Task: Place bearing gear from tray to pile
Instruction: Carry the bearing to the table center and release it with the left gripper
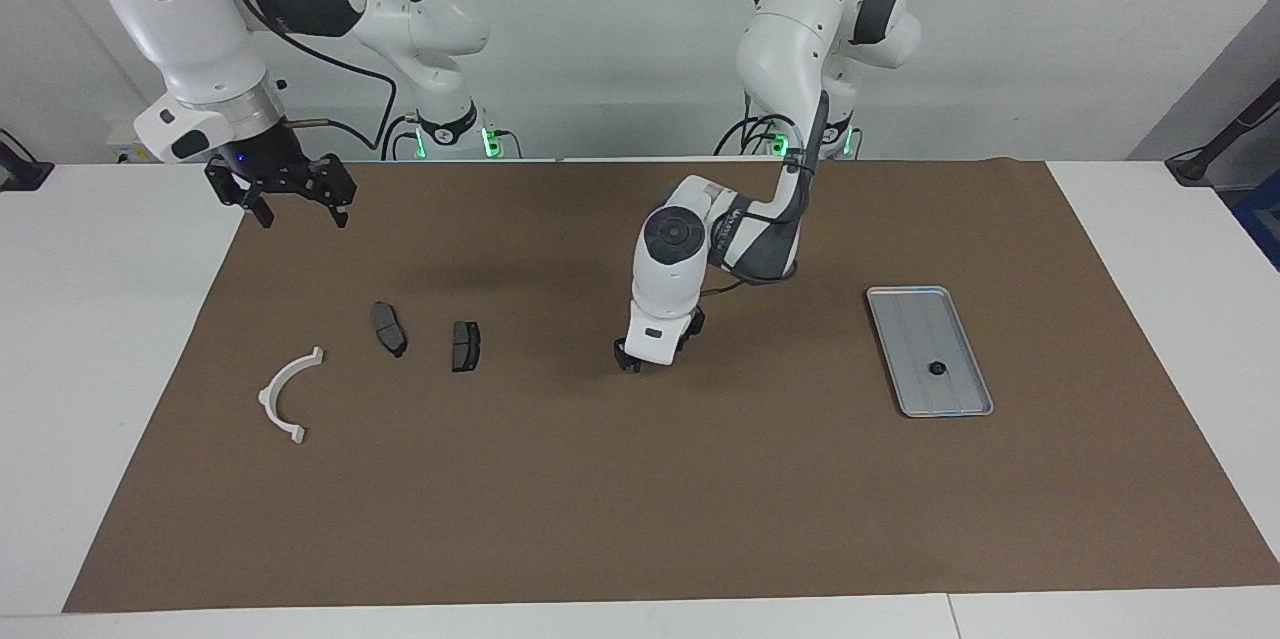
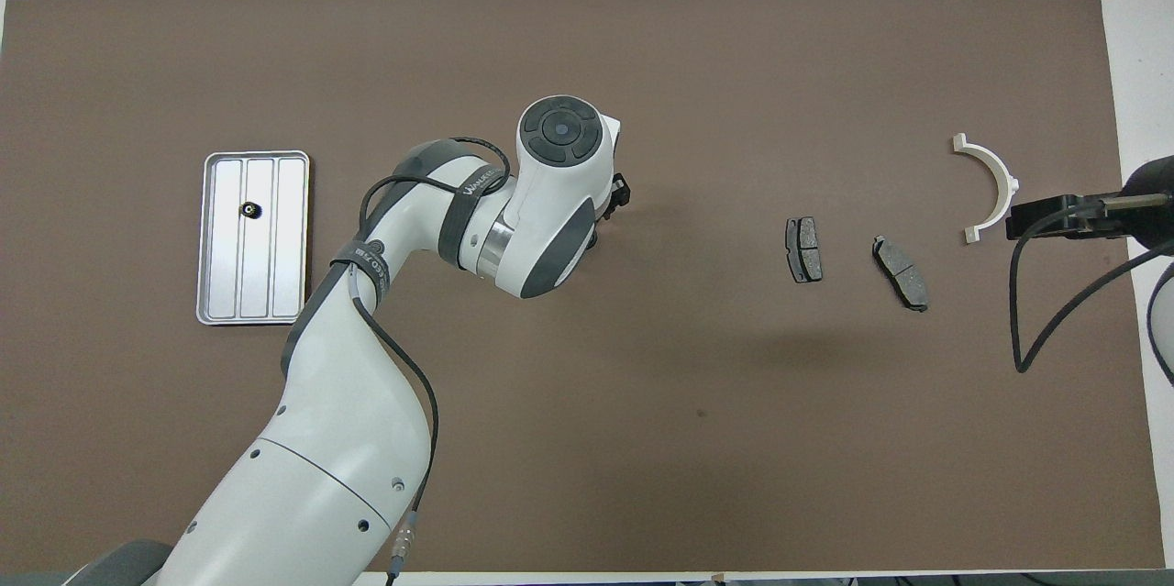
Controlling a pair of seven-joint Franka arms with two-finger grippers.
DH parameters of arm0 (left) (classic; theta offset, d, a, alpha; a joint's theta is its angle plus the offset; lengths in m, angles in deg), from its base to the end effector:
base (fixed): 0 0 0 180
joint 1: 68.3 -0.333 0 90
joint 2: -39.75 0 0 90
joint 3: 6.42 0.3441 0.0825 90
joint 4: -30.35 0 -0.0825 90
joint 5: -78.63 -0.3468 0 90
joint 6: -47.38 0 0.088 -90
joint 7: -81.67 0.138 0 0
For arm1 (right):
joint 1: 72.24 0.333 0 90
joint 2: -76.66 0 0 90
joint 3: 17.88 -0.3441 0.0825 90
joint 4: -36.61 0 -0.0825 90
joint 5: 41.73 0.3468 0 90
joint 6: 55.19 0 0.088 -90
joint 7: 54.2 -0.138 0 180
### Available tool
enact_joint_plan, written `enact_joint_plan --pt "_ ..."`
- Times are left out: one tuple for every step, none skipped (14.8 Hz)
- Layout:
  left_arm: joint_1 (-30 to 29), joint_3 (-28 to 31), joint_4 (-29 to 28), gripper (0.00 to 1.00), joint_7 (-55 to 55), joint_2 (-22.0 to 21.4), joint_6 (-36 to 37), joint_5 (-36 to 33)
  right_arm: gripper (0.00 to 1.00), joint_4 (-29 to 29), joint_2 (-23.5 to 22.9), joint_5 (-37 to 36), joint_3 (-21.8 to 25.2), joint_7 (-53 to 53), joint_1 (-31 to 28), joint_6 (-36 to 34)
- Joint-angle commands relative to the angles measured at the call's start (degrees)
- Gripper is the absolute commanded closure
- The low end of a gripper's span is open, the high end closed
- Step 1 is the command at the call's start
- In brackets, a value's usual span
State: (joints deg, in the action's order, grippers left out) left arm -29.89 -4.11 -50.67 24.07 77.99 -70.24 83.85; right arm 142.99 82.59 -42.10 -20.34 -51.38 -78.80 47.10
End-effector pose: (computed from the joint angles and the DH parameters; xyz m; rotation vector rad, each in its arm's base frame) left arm 0.5617 -0.4258 0.3146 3.0574 0.6362 -0.0925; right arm 0.4937 -0.0352 0.5669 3.1284 -0.0332 0.0490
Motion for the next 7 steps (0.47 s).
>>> enact_joint_plan --pt "-2.0 0.5 0.6 0.00 -0.5 -3.8 2.3 -0.8 0.00 1.7 1.4 0.6 -0.4 2.5 -2.0 1.7" --pt "-3.2 0.5 0.0 0.00 -0.5 -5.3 2.7 -0.8 0.00 1.6 1.3 0.6 -0.4 2.8 -2.1 1.9" --pt "-4.0 0.5 -0.4 0.00 -0.5 -6.3 3.1 -0.7 0.00 1.6 1.2 0.6 -0.4 2.9 -2.0 2.5" --pt "-4.5 0.5 -0.8 0.00 -1.0 -7.0 2.8 -0.7 0.00 1.6 0.7 0.9 -0.4 2.9 -1.8 3.9" --pt "-4.5 0.6 -1.7 0.00 -0.8 -7.7 2.6 -0.7 0.00 1.6 -0.2 1.1 -0.4 2.6 -1.5 5.1" --pt "-4.6 0.8 -2.6 0.00 -0.9 -8.3 2.6 -0.7 0.00 1.2 -1.8 1.1 -0.8 1.8 -1.3 6.6" --pt "-4.6 1.5 -3.2 0.00 -0.6 -8.5 2.8 -0.7 0.00 0.2 -4.5 1.2 -1.2 0.4 -0.9 8.2"
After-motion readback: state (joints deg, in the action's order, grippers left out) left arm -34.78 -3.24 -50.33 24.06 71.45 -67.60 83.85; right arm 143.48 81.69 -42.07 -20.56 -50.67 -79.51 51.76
